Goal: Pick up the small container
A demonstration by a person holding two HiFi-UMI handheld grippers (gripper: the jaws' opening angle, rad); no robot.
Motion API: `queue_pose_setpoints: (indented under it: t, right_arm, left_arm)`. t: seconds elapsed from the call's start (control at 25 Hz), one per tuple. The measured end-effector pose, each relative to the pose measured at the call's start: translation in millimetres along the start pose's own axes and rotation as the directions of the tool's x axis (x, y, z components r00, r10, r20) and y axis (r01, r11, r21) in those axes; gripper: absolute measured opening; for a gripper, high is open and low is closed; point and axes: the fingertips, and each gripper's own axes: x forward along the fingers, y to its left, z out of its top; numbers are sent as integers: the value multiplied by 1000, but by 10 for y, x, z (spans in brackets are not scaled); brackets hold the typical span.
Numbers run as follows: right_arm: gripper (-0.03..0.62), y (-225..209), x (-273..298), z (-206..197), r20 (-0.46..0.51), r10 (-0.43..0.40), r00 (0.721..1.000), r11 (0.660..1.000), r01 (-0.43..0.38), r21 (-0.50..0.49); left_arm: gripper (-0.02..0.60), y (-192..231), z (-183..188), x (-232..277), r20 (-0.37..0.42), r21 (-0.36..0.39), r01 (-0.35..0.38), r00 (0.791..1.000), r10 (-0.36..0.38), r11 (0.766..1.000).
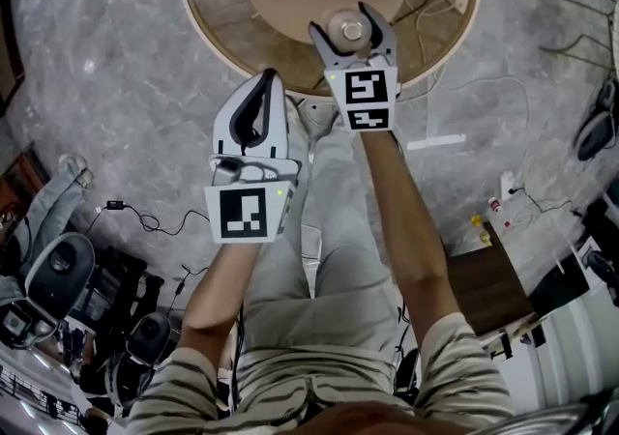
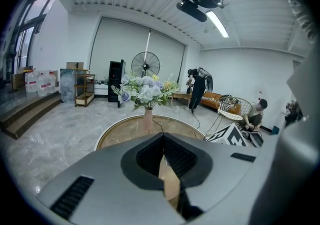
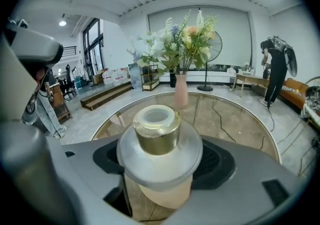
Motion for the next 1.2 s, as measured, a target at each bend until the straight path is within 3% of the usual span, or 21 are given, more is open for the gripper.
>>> queue_pose_setpoints:
  t: [0.64, 1.2]
  right_arm:
    - [350, -34, -1003, 745, 93, -6, 996, 1000, 4, 23]
    - [351, 25, -2129, 1716, 217, -9, 976, 999, 0, 41]
  left_arm:
    - [0, -322, 816, -340, 82, 52, 6, 997, -10, 999]
    - [0, -606, 1531, -941, 147, 60, -25, 989, 16, 998]
